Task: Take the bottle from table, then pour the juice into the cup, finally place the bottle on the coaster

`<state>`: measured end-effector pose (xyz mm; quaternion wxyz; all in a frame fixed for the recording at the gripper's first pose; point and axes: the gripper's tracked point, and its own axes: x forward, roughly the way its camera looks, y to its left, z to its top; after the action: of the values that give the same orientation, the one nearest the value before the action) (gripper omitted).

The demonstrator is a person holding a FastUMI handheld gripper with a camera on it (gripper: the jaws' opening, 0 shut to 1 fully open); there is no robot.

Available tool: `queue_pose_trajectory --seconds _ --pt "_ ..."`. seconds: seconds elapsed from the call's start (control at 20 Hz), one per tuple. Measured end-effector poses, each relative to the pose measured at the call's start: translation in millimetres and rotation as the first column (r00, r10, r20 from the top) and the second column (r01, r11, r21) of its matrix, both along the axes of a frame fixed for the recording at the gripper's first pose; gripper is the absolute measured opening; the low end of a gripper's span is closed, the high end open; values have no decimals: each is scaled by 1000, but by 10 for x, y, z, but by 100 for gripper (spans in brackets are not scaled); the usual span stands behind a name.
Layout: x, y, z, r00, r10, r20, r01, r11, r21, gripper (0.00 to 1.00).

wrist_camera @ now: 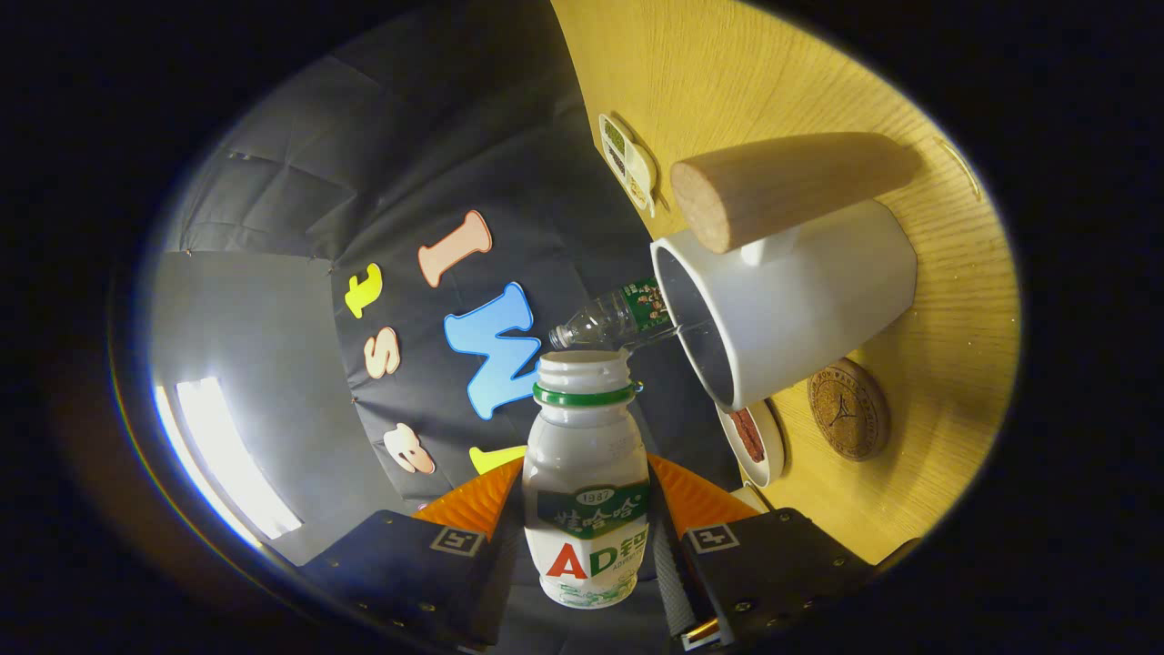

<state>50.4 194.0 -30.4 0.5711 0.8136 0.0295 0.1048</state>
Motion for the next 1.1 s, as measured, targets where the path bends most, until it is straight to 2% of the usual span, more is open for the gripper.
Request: queue_pose_trajectory --seconds 0.65,1.1 --pt "47 -10 -42 1000 5 -31 -4 1000 27 66" --pt "64 89 -122 998 14 -54 -16 999 -38 66"
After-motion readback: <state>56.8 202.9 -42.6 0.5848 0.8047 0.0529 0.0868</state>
